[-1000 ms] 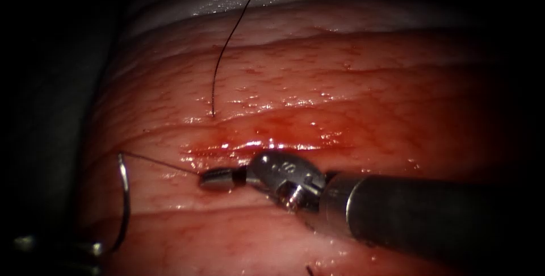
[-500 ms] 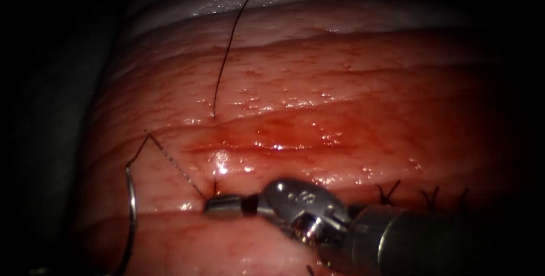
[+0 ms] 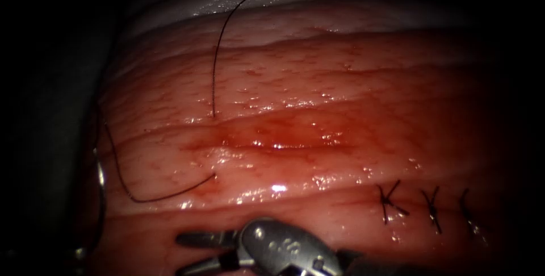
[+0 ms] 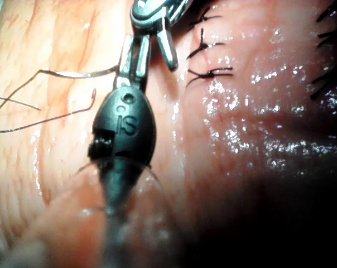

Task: Wound Closure
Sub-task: Using the right hand, pull the suture through.

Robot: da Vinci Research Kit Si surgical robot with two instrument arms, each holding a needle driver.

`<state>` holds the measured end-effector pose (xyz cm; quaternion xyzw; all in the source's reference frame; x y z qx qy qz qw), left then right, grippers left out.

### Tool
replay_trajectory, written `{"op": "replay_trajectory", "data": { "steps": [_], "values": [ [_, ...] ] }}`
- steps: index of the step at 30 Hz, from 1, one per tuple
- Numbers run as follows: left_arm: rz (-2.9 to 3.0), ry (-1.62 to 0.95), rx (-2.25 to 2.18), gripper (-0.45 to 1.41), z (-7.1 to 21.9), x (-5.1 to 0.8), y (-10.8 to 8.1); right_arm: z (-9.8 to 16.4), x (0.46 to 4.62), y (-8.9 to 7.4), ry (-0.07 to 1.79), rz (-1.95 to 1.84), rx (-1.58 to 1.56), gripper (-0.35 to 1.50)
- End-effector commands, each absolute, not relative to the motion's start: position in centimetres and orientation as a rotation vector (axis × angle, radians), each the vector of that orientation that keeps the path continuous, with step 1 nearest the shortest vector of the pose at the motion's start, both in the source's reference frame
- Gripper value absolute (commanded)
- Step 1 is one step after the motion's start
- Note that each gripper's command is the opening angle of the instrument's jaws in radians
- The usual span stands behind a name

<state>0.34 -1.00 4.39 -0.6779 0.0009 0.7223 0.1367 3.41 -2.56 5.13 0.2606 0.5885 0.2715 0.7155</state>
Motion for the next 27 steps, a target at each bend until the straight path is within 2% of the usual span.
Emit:
{"op": "replay_trajectory", "data": {
  "steps": [1,3,6,10,14,18,19,20,21,22,23,26,27],
  "values": [
    [2.079,0.019,-1.942,-0.45,4.5,0.32,-1.0,5.3,3.42,-2.4,1.301,0.583,0.517,1.03],
    [2.056,0.069,-1.888,-0.45,4.7,0.44,-0.8,5.5,3.37,-2.2,1.299,0.543,0.436,1.13],
    [2.057,0.101,-1.838,-0.45,4.8,0.5,-0.6,5.8,3.31,-2.1,1.291,0.524,0.383,1.15],
    [2.069,0.121,-1.814,-0.45,5.0,0.49,-0.5,6.1,3.26,-1.9,1.265,0.512,0.311,0.96],
    [2.068,0.123,-1.821,-0.45,5.1,0.46,-0.5,6.2,3.24,-1.9,1.212,0.525,0.271,0.94],
    [2.066,0.122,-1.828,-0.45,5.0,0.45,-0.6,6.3,3.31,-1.9,1.197,0.537,0.252,1.08],
    [2.065,0.121,-1.83,-0.45,5.0,0.44,-0.6,6.3,3.33,-1.9,1.195,0.531,0.255,1.01],
    [2.065,0.12,-1.833,-0.45,5.0,0.44,-0.6,6.3,3.34,-1.9,1.193,0.521,0.263,0.84],
    [2.064,0.119,-1.836,-0.45,5.0,0.44,-0.6,6.3,3.35,-1.9,1.19,0.508,0.276,0.56],
    [2.063,0.118,-1.839,-0.45,5.0,0.44,-0.6,6.3,3.35,-1.9,1.185,0.491,0.293,0.07],
    [2.063,0.118,-1.839,-0.45,5.0,0.44,-0.6,6.3,3.36,-1.9,1.183,0.49,0.303,-0.08],
    [2.061,0.118,-1.842,-0.45,5.0,0.42,-0.6,6.3,3.38,-1.9,1.184,0.486,0.31,-0.08],
    [2.06,0.117,-1.845,-0.45,5.0,0.4,-0.6,6.3,3.39,-1.9,1.185,0.485,0.311,-0.25]
  ]
}}
